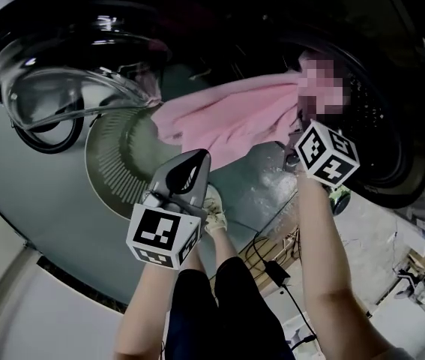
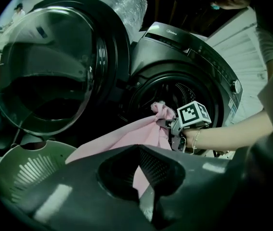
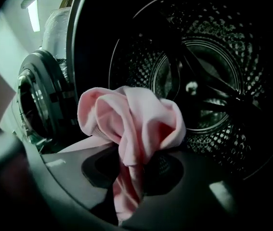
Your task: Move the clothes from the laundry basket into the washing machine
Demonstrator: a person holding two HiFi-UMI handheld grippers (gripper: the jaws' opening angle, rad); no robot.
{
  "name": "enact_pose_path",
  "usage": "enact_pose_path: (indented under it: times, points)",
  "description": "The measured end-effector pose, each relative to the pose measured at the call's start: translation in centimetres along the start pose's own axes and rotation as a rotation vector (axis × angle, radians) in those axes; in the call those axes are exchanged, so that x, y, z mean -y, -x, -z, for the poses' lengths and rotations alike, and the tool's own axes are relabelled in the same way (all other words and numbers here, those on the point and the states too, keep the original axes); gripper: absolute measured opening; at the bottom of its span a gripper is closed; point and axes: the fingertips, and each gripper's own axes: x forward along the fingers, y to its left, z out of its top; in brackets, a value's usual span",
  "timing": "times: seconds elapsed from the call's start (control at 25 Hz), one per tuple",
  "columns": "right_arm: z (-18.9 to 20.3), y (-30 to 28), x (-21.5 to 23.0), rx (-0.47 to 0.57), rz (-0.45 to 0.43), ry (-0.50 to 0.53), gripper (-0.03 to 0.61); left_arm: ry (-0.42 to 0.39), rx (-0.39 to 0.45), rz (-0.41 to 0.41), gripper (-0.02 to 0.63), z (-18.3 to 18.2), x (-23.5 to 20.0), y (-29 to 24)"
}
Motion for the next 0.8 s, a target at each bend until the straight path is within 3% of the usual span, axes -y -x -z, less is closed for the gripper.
enact_pose_path:
  times: [0.28, 0.4, 0.48, 0.52, 0.56, 0.64, 0.68, 0.8]
  points:
    - [-4.8, -2.2, 5.4, 0.110, 0.160, -0.079, 0.129, 0.021, 0.023, 0.003, 0.002, 0.0, -0.3, -0.2]
    - [-3.5, -3.9, 6.2, 0.061, 0.232, -0.110, 0.155, 0.031, 0.026, 0.007, 0.002, 0.4, -0.5, -0.4]
    - [-1.4, -5.2, 7.1, -0.018, 0.270, -0.185, 0.180, 0.042, 0.027, 0.017, 0.002, 0.6, -0.4, -0.5]
    - [-0.3, -5.7, 7.3, -0.057, 0.270, -0.235, 0.200, 0.050, 0.031, 0.019, 0.002, 0.6, -0.4, -0.5]
    - [0.5, -6.1, 7.4, -0.091, 0.257, -0.285, 0.260, 0.057, 0.037, 0.018, 0.002, 0.5, -0.4, -0.4]
    - [1.4, -6.4, 7.4, -0.133, 0.217, -0.358, 0.433, 0.065, 0.052, 0.012, 0.002, 0.5, -0.5, -0.5]
    - [1.3, -6.2, 7.4, -0.138, 0.197, -0.370, 0.465, 0.068, 0.057, 0.012, 0.002, 0.4, -0.5, -0.6]
    - [0.3, -4.5, 6.4, -0.109, 0.136, -0.343, 0.474, 0.070, 0.060, 0.015, 0.002, 0.3, -0.1, -0.7]
